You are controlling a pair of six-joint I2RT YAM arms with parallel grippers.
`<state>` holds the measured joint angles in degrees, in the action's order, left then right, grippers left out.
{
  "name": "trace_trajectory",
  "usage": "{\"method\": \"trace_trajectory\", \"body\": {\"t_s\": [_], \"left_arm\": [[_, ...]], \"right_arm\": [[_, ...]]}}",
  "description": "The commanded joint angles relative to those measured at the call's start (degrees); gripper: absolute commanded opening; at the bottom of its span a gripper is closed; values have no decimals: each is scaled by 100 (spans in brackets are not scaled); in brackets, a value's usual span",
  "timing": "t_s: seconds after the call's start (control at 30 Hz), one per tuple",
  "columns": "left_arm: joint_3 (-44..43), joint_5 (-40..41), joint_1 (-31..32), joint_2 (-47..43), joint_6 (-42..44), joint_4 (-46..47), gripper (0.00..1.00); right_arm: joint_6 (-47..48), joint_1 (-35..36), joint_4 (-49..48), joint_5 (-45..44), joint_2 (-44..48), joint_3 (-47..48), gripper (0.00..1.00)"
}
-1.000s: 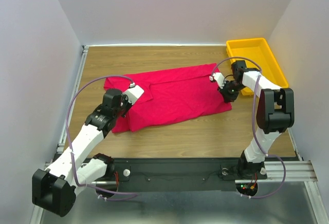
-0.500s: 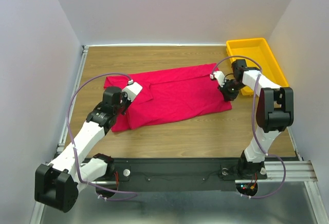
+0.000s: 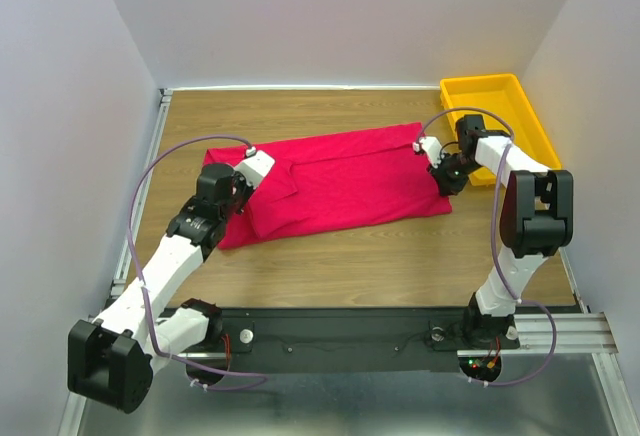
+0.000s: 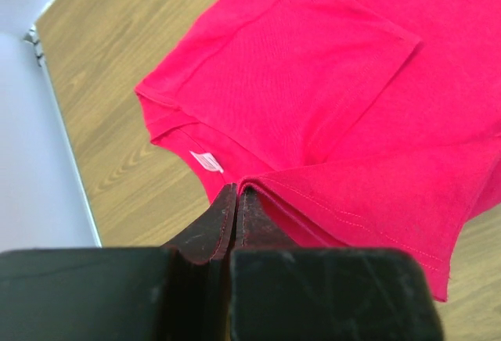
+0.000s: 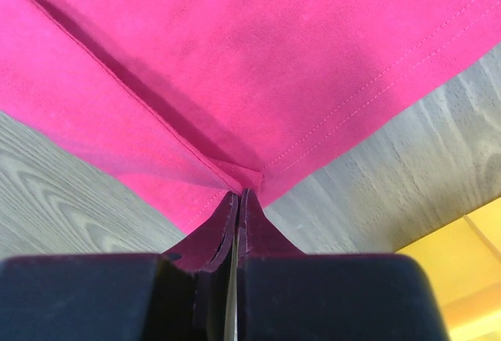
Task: Fold and stack the t-shirts
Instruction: Fold the tshirt
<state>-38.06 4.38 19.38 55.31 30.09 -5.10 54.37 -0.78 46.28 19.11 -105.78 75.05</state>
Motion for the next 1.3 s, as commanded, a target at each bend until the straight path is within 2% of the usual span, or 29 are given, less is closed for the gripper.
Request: {"method": "trace_trajectory", "body": {"t_s": [0.0,0.57,1.27], "left_arm": [[-386,142,-39,-82,103,484,0],[-631,327,-241,656,392,1248,0],[-1151,72,-241,1623,1104,1433,0]], "right_arm": [[-23,-54,-119,66,110,291,0],[-155,-63,-207,93,84,450,1],[-199,-72,-304,92,119,353,1]]}}
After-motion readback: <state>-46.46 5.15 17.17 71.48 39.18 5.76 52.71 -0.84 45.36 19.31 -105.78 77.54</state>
